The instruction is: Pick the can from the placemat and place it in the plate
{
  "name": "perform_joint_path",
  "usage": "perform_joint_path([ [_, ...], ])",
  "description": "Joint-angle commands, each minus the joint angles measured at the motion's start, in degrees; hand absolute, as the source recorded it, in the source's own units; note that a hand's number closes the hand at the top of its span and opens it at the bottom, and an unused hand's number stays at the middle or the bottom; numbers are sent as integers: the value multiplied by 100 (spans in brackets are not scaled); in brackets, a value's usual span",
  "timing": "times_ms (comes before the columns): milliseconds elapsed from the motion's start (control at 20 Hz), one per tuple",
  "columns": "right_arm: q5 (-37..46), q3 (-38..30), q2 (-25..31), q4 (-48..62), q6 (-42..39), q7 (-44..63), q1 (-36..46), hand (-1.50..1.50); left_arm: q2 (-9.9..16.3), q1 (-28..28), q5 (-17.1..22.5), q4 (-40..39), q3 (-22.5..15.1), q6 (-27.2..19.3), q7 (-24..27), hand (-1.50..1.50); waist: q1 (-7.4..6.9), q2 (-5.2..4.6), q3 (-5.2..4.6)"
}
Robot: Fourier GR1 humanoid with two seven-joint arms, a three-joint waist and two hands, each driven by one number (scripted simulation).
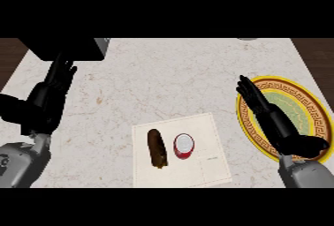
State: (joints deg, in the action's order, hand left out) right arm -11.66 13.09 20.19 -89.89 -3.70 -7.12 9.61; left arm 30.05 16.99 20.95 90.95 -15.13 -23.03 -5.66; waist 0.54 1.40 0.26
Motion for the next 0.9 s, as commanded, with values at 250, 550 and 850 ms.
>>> perform_joint_path([
  [250, 659, -1336, -22, -971, 2165, 554, 7, 150, -517, -1526, 298, -990, -450, 42, -395, 0, 244, -120, -67],
  [550, 2484, -1309, -559, -1085, 4406, 877, -988, -150, -794, -1637, 477, -778, -574, 269, -222, 0, 213, -89, -48],
  [850, 4163, 146, -1102, -2597, 4796, 1466, -2362, -150, -887, -1345, 357, -1073, -512, 542, -295, 0, 30, -129, -35],
])
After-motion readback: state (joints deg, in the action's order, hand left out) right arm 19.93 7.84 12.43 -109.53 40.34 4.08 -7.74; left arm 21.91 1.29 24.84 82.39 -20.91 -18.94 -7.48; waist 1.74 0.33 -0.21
